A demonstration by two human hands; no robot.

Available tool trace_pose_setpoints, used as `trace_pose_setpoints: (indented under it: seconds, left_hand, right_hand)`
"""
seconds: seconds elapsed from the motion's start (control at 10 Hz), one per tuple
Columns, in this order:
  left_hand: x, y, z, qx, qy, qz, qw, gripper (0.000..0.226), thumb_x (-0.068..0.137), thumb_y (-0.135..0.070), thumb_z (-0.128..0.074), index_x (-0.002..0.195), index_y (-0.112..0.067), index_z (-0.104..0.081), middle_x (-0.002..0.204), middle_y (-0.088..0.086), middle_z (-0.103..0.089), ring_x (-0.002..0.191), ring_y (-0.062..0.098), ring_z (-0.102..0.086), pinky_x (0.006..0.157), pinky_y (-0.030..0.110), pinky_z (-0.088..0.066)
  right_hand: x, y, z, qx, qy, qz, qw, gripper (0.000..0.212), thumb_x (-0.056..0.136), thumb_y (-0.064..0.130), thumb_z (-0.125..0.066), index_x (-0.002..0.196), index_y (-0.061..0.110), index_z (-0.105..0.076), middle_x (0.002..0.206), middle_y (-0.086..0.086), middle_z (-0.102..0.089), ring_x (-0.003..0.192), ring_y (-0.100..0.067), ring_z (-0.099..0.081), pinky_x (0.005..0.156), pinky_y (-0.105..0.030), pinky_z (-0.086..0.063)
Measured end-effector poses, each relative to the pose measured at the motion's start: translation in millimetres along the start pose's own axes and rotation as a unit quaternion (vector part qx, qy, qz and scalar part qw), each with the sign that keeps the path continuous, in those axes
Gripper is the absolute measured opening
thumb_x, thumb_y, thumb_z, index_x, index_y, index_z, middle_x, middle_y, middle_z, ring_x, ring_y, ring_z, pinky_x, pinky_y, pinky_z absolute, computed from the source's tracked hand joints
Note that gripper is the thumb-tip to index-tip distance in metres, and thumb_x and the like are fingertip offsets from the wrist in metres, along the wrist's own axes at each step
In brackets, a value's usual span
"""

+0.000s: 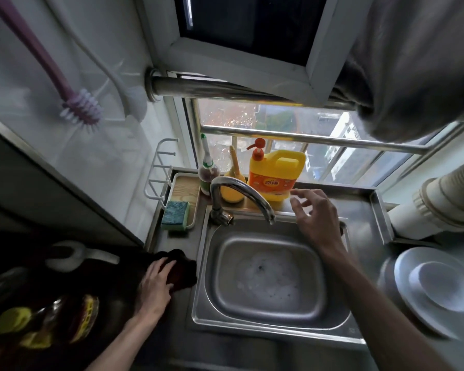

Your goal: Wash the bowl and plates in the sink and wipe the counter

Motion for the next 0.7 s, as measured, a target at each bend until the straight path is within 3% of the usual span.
trace_pose_setpoints:
  seconds: [0.1,0.2,0.3,0.4,0.6,0.7]
  left_hand:
    - [22,-4,9,0.069,0.034,-0.102,0.992,0.099,0.064,0.018,-0.077,0.151,-0.020,-0.050,0.162,-0.003,-0.034,0.156,0.031,-0.023,0.127,0.045,0.001]
    - [31,-6,12,0.105,-0.014,-0.112,0.988,0.082,0.058,0.020,-0.077,0.130,-0.019,-0.070,0.141,0.003,-0.062,0.134,0.038,-0.055,0.120,0.051,-0.032]
    - [22,-11,1,0.076,-0.069,-0.061,0.993,0.050,0.068,-0.005,-0.090,0.114,-0.015,-0.075,0.115,0.009,-0.069,0.101,0.034,-0.068,0.083,0.050,-0.057]
    - [29,-11,-10,0.063,-0.067,-0.029,0.995,0.050,0.071,-0.015,-0.092,0.117,-0.013,-0.074,0.118,0.013,-0.067,0.106,0.036,-0.065,0.080,0.050,-0.058]
    - [29,-42,14,-0.007,-0.072,0.074,0.995,0.040,0.090,-0.020,-0.075,0.128,-0.016,-0.067,0.132,0.013,-0.059,0.119,0.033,-0.056,0.095,0.046,-0.049]
    - [0,-75,52,-0.163,-0.112,0.053,0.979,0.027,0.092,-0.012,-0.070,0.117,-0.021,-0.072,0.119,0.001,-0.067,0.104,0.023,-0.068,0.083,0.036,-0.054]
  right_hand:
    - [-9,-4,-2,0.009,0.008,-0.012,1.000,0.025,0.099,0.020,-0.069,0.122,0.011,-0.074,0.120,-0.009,-0.068,0.091,-0.015,-0.064,0.076,-0.028,-0.050]
    - [-15,-14,-5,0.009,0.012,-0.029,0.999,0.023,0.099,0.019,-0.069,0.121,0.012,-0.075,0.119,-0.008,-0.069,0.087,-0.014,-0.065,0.078,-0.030,-0.053]
    - [-27,-22,-16,0.008,0.044,-0.043,0.998,0.021,0.099,0.019,-0.068,0.119,0.017,-0.075,0.116,-0.005,-0.068,0.082,-0.013,-0.066,0.082,-0.038,-0.060]
    - [-33,-30,-29,-0.003,0.074,-0.047,0.996,0.021,0.097,0.020,-0.071,0.118,0.021,-0.076,0.114,0.001,-0.068,0.080,-0.008,-0.066,0.084,-0.036,-0.058]
    - [-42,-30,-31,-0.007,0.127,-0.068,0.990,0.022,0.097,0.022,-0.071,0.118,0.022,-0.076,0.105,0.008,-0.065,0.084,-0.005,-0.066,0.087,-0.036,-0.060]
    - [-45,-22,-11,0.038,0.125,-0.065,0.989,0.018,0.096,0.024,-0.073,0.113,0.025,-0.077,0.103,0.009,-0.070,0.085,-0.001,-0.068,0.087,-0.034,-0.061]
Point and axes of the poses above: each hand's wrist, its own x-axis towards the middle knuckle, its own z-axis out of the back of the hand, y = z × x, the point moved 3 cm from there along x, towards the middle knuckle
